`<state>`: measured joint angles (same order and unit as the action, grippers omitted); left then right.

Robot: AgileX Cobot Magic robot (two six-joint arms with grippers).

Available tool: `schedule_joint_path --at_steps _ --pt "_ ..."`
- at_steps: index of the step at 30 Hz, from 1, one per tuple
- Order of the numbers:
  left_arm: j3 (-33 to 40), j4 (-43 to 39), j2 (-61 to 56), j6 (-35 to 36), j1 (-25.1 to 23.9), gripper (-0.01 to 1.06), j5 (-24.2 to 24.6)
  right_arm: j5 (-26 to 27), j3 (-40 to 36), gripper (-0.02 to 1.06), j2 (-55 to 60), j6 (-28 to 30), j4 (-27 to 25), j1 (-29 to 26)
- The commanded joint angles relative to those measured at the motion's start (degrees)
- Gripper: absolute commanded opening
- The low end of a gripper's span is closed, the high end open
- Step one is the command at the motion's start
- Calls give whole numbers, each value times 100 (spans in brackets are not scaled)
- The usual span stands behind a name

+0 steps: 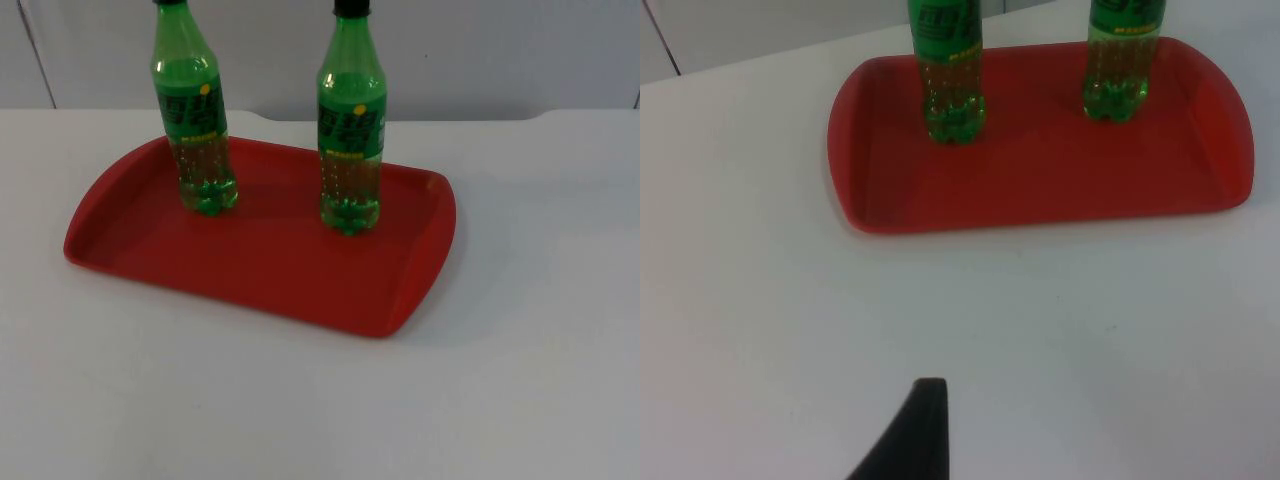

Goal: Place the bottle upright on the tray.

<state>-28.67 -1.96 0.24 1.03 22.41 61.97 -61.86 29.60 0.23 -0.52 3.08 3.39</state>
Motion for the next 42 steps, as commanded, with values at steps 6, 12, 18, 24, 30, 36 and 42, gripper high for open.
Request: schedule_joint_path --at_steps 6,12,18,24,30,36,42 --pt "24 -10 -24 5 38 105 -36 2 -8 105 -23 -21 -22 -50" --pt "24 -10 -24 5 38 105 -36 14 -8 105 -23 -21 -22 -48" --pt "24 -10 -24 5 24 105 -36 14 -8 105 -23 -21 -22 -48" --pt "24 -13 -24 5 -144 105 -36 14 -8 105 -23 -21 -22 -48" --pt "24 -13 -24 5 -622 105 -36 14 -8 105 -23 -21 -22 -48" --pt "24 -13 -24 5 -1071 105 -36 14 -8 105 -23 -21 -22 -48" --pt "24 -13 -24 5 -1526 105 -36 14 -8 105 -23 -21 -22 -48"
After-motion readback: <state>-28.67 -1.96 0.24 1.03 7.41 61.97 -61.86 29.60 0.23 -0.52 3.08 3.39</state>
